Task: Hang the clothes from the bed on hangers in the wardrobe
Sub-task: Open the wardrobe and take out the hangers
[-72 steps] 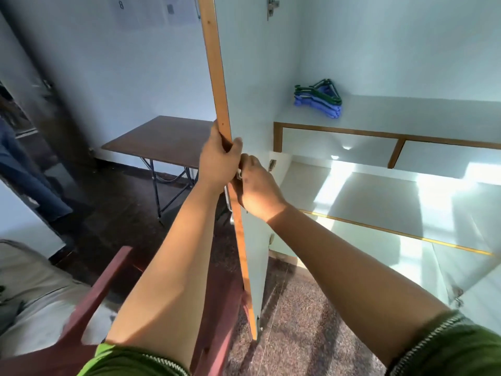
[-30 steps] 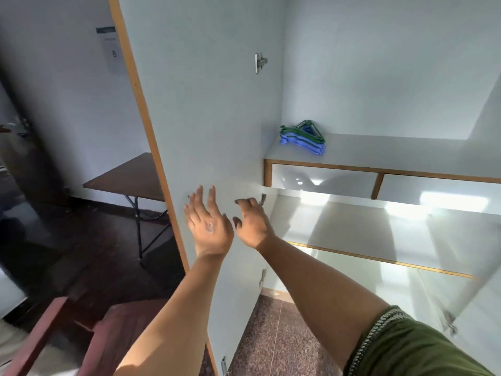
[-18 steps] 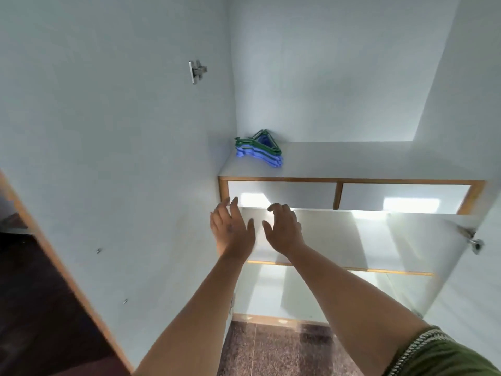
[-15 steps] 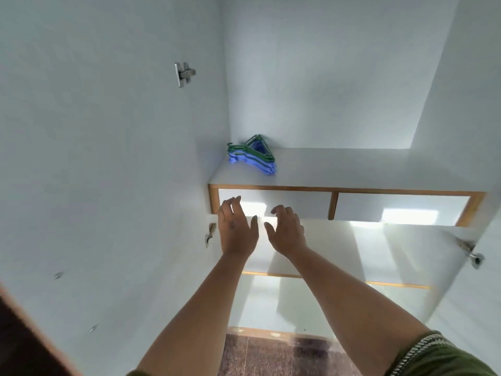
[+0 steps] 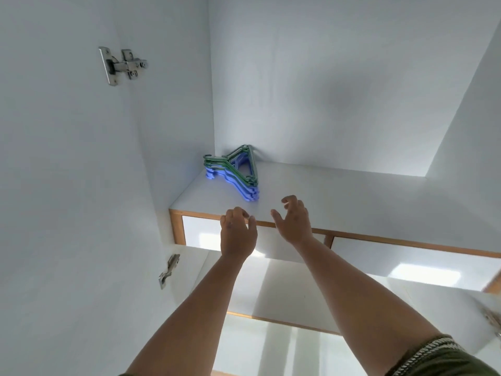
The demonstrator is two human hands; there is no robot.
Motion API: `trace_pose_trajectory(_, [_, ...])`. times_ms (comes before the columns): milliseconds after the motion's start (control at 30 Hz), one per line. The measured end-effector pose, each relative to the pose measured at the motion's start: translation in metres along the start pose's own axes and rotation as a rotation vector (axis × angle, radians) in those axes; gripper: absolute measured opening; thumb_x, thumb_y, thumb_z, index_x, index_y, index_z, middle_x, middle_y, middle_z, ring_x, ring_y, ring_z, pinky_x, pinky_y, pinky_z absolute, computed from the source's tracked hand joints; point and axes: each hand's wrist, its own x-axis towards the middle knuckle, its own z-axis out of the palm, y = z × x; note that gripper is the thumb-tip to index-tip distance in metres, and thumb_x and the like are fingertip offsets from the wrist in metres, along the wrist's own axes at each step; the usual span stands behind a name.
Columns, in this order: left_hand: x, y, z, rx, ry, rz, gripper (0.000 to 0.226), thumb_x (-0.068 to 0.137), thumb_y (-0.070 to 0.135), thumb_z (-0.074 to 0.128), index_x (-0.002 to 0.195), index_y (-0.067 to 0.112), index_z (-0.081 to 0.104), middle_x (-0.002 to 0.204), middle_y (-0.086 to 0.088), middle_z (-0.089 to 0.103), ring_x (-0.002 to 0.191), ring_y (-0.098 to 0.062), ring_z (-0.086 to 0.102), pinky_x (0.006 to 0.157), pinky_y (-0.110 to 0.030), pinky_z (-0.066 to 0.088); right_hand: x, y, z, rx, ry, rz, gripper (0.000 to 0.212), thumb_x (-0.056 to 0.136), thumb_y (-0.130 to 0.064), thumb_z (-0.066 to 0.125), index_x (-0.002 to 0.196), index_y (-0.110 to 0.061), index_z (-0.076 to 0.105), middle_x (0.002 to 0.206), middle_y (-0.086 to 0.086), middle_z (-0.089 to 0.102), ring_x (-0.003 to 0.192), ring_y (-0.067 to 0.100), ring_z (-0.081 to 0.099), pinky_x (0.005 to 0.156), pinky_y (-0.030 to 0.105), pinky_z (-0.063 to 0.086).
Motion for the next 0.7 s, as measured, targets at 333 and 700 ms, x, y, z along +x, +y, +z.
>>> trace_pose_trajectory(333, [0.170,-0.039,0.053,-0.473,-0.015,-0.638,0.050,0.093,0.038,0.058,0.127,0.003,0.048,0.125,-0.007,0.050,0.108,-0.027,0.054,0.083,-0.033,0.042,0.163,0.016,0.068,0.119,-0.030,0.158,0.043,0.091,-0.041,0.059,0.120,-0.010,0.050,0.111,0.010,0.059,0.108,0.028,0.054,0.096,0.037,0.040])
trace_pose_trajectory(700, [0.260,-0.054,0.106,-0.686,-0.409,-0.937,0.034,0.078,0.036,0.072,0.096,0.009,0.060,0.085,-0.009,0.065,0.073,-0.020,0.063,0.057,-0.025,0.049,0.274,-0.015,0.134,0.480,-0.426,0.651,0.044,0.080,-0.028,0.064,0.115,-0.001,0.059,0.102,0.019,0.065,0.082,0.031,0.065,0.075,0.039,0.056])
